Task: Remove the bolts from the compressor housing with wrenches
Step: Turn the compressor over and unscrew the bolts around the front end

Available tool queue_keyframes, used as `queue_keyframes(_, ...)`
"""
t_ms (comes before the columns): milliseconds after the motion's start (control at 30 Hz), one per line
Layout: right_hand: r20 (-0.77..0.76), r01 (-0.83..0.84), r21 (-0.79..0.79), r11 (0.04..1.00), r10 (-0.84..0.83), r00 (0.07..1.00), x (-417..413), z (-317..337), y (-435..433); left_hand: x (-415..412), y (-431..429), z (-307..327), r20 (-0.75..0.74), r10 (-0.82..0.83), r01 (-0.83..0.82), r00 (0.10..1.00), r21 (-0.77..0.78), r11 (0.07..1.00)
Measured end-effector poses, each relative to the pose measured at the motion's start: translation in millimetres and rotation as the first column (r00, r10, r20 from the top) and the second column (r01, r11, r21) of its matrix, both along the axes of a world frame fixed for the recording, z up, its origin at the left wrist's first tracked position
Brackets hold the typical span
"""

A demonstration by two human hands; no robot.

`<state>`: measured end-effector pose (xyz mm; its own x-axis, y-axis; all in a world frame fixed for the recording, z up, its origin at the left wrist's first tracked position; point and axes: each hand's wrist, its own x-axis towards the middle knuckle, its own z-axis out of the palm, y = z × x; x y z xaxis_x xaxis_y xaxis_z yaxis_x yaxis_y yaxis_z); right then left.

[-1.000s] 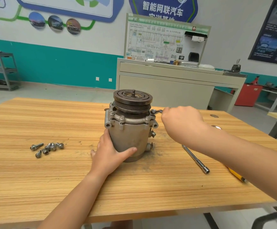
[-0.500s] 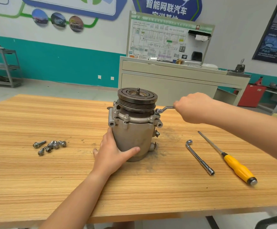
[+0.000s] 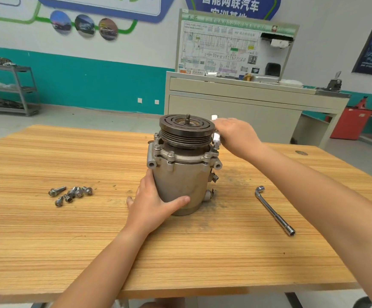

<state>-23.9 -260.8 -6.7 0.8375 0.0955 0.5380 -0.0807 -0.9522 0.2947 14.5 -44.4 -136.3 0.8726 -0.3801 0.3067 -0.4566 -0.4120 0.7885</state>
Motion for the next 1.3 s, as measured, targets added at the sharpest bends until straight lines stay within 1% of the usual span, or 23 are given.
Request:
queue_keyframes(67, 0.126, 0.078, 0.207, 0.975, -0.106, 0.986, -8, 4, -2, -1, 0, 1, 0.001, -0.008, 0.008, 1.000, -0.002, 1.000)
queue_keyframes(133, 0.191, 0.068, 0.438, 0.896, -0.167, 0.967, -24, 10, -2, -2, 0, 1, 0.005, -0.015, 0.015, 1.000, -0.007, 1.000)
queue_keyframes(167, 0.203, 0.057, 0.495, 0.867, -0.178, 0.963, -34, 13, -1, -2, 0, 1, 0.008, -0.016, 0.016, 1.000, -0.010, 1.000)
queue_keyframes(200, 0.192, 0.065, 0.514, 0.855, -0.189, 0.963, -45, 15, 2, -1, -1, 1, 0.012, -0.015, 0.016, 1.000, -0.013, 1.000)
queue_keyframes(233, 0.151, 0.112, 0.495, 0.862, -0.213, 0.965, -57, 16, 7, -1, -1, 1, 0.014, -0.014, 0.014, 1.000, -0.014, 1.000)
queue_keyframes(267, 0.084, 0.194, 0.431, 0.882, -0.253, 0.964, -68, 16, 12, -1, -1, 1, 0.016, -0.012, 0.012, 1.000, -0.013, 1.000)
queue_keyframes(333, -0.032, 0.352, 0.221, 0.910, -0.353, 0.935, -85, 13, 27, -1, 0, 1, 0.017, -0.012, 0.012, 1.000, -0.016, 1.000)
queue_keyframes(367, -0.068, 0.392, 0.117, 0.912, -0.387, 0.920, -93, 12, 36, -1, 0, 1, 0.016, -0.014, 0.014, 1.000, -0.016, 1.000)
queue_keyframes(400, -0.098, 0.412, 0.035, 0.911, -0.407, 0.908, -97, 11, 46, -1, 0, 1, 0.016, -0.012, 0.012, 1.000, -0.016, 1.000)
queue_keyframes(467, -0.131, 0.431, -0.078, 0.899, -0.438, 0.889, -102, 11, 62, -1, -1, 2, 0.018, -0.010, 0.010, 1.000, -0.018, 1.000)
queue_keyframes(600, -0.151, 0.447, -0.218, 0.868, -0.482, 0.863, -101, 13, 77, -1, -1, 2, 0.022, -0.008, 0.008, 1.000, -0.021, 1.000)
queue_keyframes(733, -0.204, 0.457, -0.277, 0.845, -0.517, 0.831, -94, 19, 90, 0, -1, 1, 0.027, -0.008, 0.009, 1.000, -0.024, 1.000)
queue_keyframes(833, -0.255, 0.463, -0.289, 0.838, -0.534, 0.806, -90, 18, 99, 0, -2, 1, 0.026, 0.000, 0.001, 1.000, -0.017, 1.000)
queue_keyframes(900, -0.261, 0.462, -0.297, 0.836, -0.537, 0.802, -89, 13, 99, 0, -2, 0, 0.028, 0.003, -0.002, 1.000, -0.022, 1.000)
queue_keyframes(1033, -0.203, 0.396, -0.373, 0.839, -0.490, 0.848, -93, 12, 75, 1, -2, -1, 0.026, 0.003, -0.003, 1.000, -0.021, 1.000)
queue_keyframes(1100, -0.204, 0.332, -0.401, 0.854, -0.437, 0.876, -94, 20, 54, 0, -2, -1, 0.024, 0.007, -0.007, 1.000, -0.017, 1.000)
queue_keyframes(1200, -0.194, 0.260, -0.468, 0.845, -0.385, 0.902, -81, 34, 26, 0, -2, 0, 0.022, 0.011, -0.011, 1.000, -0.027, 1.000)
queue_keyframes(1267, -0.197, 0.247, -0.459, 0.853, -0.369, 0.908, -66, 36, 11, 1, -1, 0, 0.018, 0.009, -0.008, 1.000, -0.026, 1.000)
queue_keyframes(1300, -0.198, 0.239, -0.428, 0.871, -0.349, 0.916, -58, 35, 6, 0, -1, 0, 0.015, 0.007, -0.007, 1.000, -0.022, 1.000)
